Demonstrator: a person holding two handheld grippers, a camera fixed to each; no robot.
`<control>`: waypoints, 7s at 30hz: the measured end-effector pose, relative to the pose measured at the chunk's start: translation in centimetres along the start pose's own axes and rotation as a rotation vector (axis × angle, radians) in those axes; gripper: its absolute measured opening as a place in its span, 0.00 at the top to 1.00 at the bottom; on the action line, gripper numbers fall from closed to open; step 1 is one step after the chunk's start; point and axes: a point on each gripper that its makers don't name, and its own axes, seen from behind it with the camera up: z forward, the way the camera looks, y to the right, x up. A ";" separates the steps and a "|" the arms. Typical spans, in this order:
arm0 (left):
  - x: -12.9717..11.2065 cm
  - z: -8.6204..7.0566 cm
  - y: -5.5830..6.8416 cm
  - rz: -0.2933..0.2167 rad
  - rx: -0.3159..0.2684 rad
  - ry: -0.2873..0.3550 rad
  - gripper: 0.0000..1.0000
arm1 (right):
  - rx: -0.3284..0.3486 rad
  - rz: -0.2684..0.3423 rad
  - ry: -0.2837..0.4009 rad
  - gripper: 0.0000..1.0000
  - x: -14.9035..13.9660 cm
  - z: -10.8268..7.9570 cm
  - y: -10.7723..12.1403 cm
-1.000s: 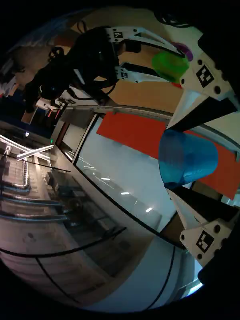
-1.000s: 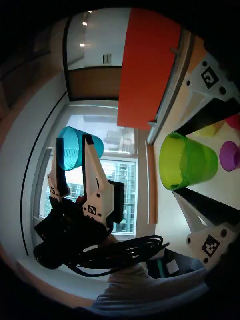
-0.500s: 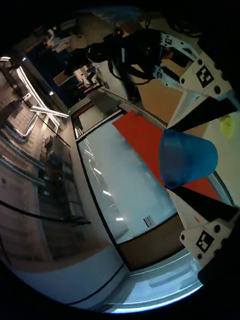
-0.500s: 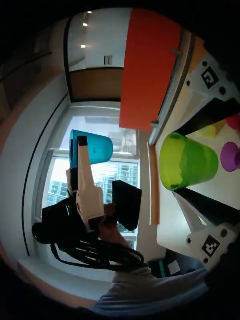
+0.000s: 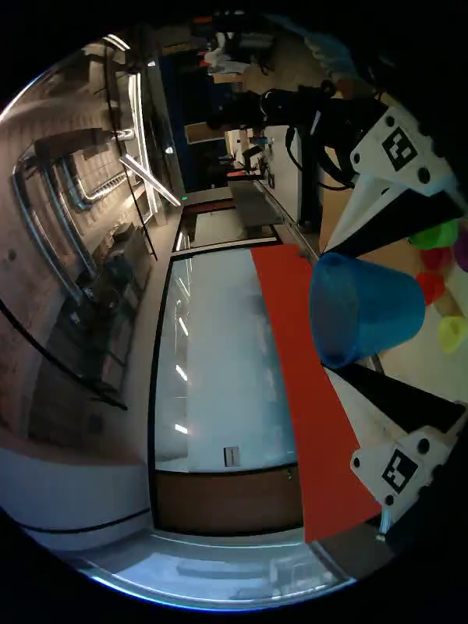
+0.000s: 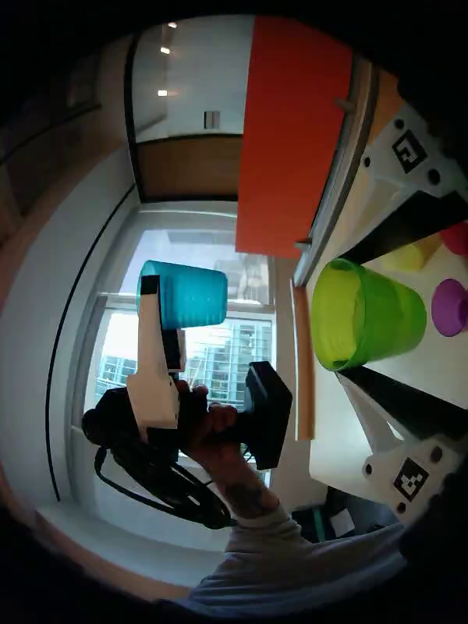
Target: Pour water
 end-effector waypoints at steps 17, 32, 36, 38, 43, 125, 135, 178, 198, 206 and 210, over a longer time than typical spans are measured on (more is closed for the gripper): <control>-2.5 -0.5 -1.5 -0.037 0.020 -0.016 0.12 | -0.031 0.006 -0.012 0.09 -0.1 -1.6 0.5; -6.0 -2.4 -2.4 -0.070 0.041 -0.050 0.12 | -0.123 0.023 -0.039 0.09 -0.3 -5.7 3.2; -6.6 -2.9 -2.6 -0.072 0.044 -0.057 0.12 | -0.147 0.026 -0.040 0.09 -0.3 -6.7 3.8; -6.8 -3.1 -2.6 -0.069 0.044 -0.061 0.12 | -0.156 0.027 -0.040 0.09 -0.3 -7.1 4.1; -7.8 -3.4 -2.3 -0.059 0.041 -0.076 0.12 | -0.164 0.033 -0.041 0.09 -0.4 -7.7 4.5; -38.5 -8.1 4.3 0.015 -0.214 -0.744 0.10 | -0.065 0.109 -0.511 0.08 -18.5 -10.3 4.1; -38.9 -8.6 4.1 0.001 -0.207 -0.745 0.10 | -0.065 0.107 -0.524 0.08 -19.1 -10.3 4.0; -39.8 -13.6 4.3 -0.053 -0.129 -0.791 0.04 | -0.092 0.089 -0.559 0.08 -22.9 -10.5 2.7; -38.2 -14.9 3.4 -0.089 -0.058 -0.751 0.04 | -0.166 0.094 -0.564 0.00 -22.6 -14.0 3.0; -36.9 -15.6 2.3 -0.097 0.002 -0.712 0.04 | -0.239 0.100 -0.541 0.00 -21.5 -16.6 3.9; -36.2 -16.1 2.0 -0.098 0.026 -0.691 0.04 | -0.274 0.103 -0.526 0.00 -21.0 -17.8 4.2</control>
